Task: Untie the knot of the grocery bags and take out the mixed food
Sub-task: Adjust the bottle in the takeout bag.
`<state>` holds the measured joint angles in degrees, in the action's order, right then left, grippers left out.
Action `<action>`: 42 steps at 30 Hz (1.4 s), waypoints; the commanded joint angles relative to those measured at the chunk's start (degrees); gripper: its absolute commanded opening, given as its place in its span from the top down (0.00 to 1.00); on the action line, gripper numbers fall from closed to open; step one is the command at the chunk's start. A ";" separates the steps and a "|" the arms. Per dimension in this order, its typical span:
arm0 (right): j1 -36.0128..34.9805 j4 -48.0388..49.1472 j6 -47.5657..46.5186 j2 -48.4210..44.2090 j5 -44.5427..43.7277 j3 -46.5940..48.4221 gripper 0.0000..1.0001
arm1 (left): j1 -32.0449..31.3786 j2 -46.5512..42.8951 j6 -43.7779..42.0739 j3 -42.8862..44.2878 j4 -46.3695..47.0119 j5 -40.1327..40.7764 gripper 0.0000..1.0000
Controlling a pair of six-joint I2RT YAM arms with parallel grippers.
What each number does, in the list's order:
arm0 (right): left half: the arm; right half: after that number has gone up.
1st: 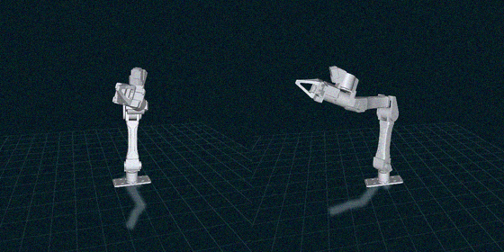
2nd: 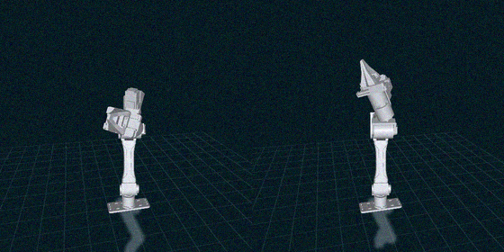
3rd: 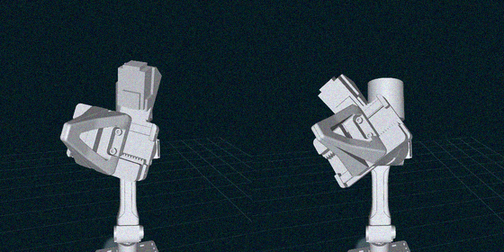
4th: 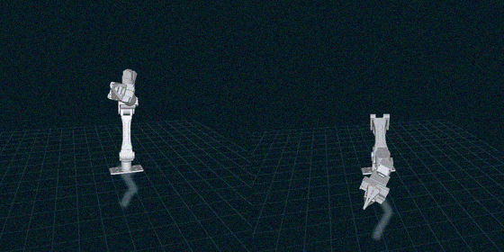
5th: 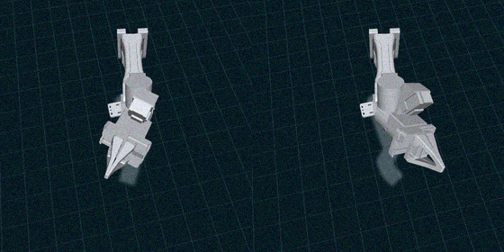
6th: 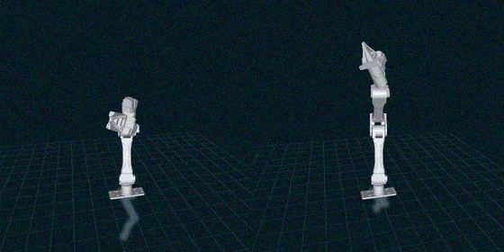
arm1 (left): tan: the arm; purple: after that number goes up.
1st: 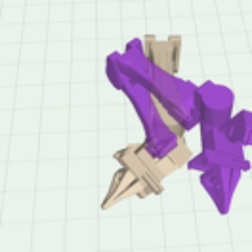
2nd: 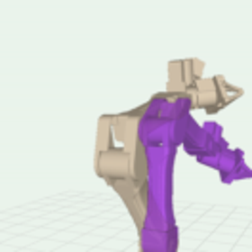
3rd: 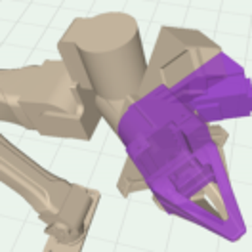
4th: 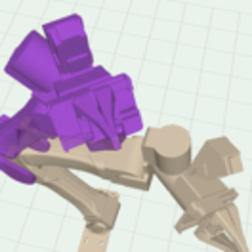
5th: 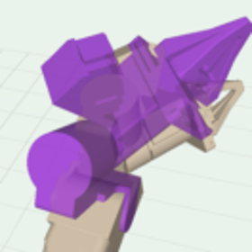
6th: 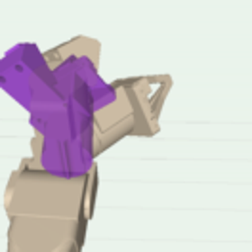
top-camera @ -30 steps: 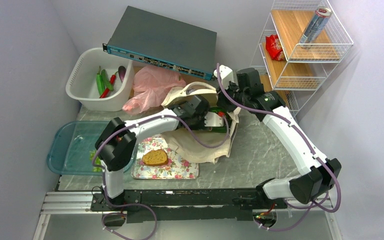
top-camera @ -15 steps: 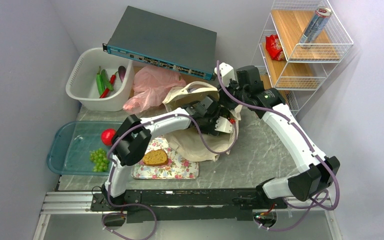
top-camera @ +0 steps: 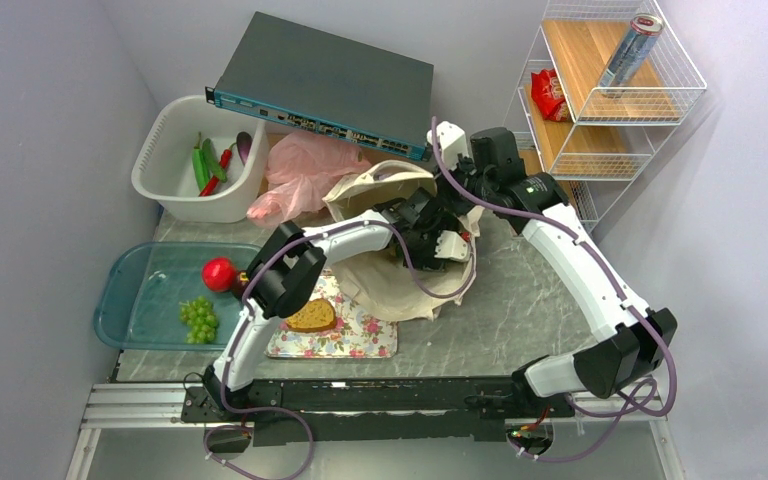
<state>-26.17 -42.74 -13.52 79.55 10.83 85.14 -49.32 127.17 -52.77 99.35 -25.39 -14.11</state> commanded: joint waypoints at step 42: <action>-2.35 4.51 0.23 -2.66 10.05 -1.87 1.00 | -3.11 -22.74 -13.21 -9.09 -12.69 37.43 1.00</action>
<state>-27.73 -43.22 -14.11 79.22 15.90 83.33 -49.56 112.31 -50.94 94.08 -44.18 6.76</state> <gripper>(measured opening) 0.125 0.306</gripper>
